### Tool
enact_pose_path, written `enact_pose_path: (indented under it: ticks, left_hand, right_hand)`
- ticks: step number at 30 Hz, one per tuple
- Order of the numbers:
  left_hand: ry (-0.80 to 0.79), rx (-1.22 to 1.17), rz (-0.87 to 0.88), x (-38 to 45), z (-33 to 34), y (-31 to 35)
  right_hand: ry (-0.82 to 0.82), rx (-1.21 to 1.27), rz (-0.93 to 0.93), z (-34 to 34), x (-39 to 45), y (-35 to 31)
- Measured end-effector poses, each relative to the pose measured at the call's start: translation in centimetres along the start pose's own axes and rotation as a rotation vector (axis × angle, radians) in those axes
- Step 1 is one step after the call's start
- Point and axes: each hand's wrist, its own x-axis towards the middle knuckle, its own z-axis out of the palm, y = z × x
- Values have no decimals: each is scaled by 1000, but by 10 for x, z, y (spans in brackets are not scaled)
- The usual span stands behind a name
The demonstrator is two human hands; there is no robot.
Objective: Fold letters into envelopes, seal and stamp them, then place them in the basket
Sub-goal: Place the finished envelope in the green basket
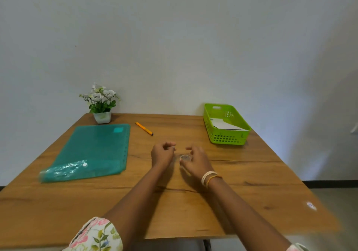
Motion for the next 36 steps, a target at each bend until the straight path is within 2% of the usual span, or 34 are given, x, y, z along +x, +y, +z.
enact_pose_path:
  ticks: [2, 5, 13, 18, 21, 25, 30, 36]
  left_hand:
    - [65, 39, -21, -10, -14, -15]
    - [124, 160, 15, -16, -33, -27]
    - [74, 737, 225, 18, -54, -36]
    - [120, 892, 221, 54, -53, -34]
    - [36, 1052, 155, 80, -46, -34]
    - [-9, 1107, 83, 116, -32, -37]
    - [-71, 1089, 242, 132, -16, -42]
    - [-183, 1119, 335, 94, 32, -39]
  right_hand:
    - [-57, -50, 19, 19, -10, 1]
    - [32, -157, -15, 35, -11, 3]
    - [133, -93, 0, 42, 21, 2]
    - [160, -106, 6, 45, 55, 8]
    - [186, -124, 14, 46, 73, 19]
    - [257, -167, 17, 46, 106, 34]
    - [347, -239, 140, 45, 139, 43]
    - [394, -260, 249, 43, 149, 51]
